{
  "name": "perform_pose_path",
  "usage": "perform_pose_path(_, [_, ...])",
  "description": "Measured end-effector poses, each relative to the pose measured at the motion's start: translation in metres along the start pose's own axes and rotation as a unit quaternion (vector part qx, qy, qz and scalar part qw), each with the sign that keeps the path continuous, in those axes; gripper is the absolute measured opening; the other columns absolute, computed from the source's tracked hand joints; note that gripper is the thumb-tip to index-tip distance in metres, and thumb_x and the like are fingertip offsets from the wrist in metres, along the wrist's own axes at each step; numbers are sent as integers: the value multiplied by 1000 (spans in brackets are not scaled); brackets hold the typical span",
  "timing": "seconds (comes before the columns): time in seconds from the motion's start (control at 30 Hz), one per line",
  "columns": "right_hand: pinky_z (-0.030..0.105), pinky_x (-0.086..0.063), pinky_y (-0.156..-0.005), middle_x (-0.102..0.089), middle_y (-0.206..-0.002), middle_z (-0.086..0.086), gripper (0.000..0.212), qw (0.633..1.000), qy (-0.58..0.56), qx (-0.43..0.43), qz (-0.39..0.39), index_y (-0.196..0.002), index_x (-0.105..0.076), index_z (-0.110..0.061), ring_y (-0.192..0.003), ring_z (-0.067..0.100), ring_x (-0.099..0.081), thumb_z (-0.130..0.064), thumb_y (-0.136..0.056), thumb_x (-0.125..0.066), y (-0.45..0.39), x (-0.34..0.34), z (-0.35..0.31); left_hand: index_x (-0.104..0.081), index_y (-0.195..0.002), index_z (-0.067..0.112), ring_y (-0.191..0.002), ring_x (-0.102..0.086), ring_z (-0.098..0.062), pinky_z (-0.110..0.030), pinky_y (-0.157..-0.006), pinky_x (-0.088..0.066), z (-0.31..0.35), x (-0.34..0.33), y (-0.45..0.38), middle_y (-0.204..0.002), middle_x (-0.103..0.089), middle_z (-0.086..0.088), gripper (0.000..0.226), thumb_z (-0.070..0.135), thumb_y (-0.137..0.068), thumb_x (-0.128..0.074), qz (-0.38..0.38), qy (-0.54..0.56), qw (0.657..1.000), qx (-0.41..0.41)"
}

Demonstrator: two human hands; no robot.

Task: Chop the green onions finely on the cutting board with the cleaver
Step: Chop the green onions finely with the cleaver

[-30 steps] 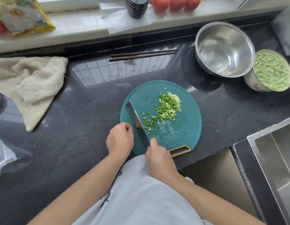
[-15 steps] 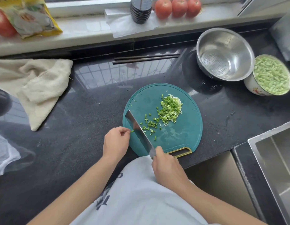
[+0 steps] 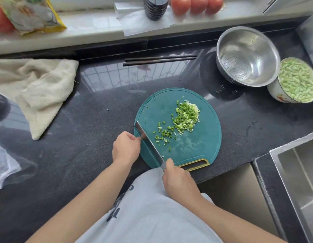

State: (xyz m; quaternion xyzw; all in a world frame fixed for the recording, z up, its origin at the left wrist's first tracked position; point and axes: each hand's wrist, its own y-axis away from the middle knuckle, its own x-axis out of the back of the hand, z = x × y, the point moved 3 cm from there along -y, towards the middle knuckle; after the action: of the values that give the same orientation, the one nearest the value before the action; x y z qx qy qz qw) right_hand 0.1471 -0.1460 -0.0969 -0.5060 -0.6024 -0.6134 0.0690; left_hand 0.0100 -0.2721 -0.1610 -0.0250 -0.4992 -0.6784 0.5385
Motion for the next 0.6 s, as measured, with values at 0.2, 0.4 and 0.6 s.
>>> perform_pose_path(0.2, [44,-44,-65,-60,-84,7,13,1000,3,10,4,-92,-29,-20,-77,36,-57,-8,-97,-31,4,-1,-2,-61,-83,23,-80,-63,-24,-40,-73,-54,5,-4,-14,-87,-67,-1,21,41,-89,-69,-22,-33,999,30])
perform_pose_path(0.4, [42,-39,-62,-64,-90,13,10,998,-25,18,48,-94,-29,-18,-82,40,-58,-12,-100,-33,-22,7,-28,-59,-88,23,-82,-60,-20,-36,-70,-48,6,-4,-7,-89,-65,0,16,36,-93,-66,-11,-35,999,22])
perform_pose_path(0.6, [42,-36,-65,-65,-100,18,9,991,-66,29,109,-109,-39,-15,-93,43,-61,-15,-100,-36,-54,17,-47,-64,-79,21,-79,-67,-24,-38,-72,-55,7,0,-3,-79,-70,-4,22,40,-88,-68,-13,-39,999,16])
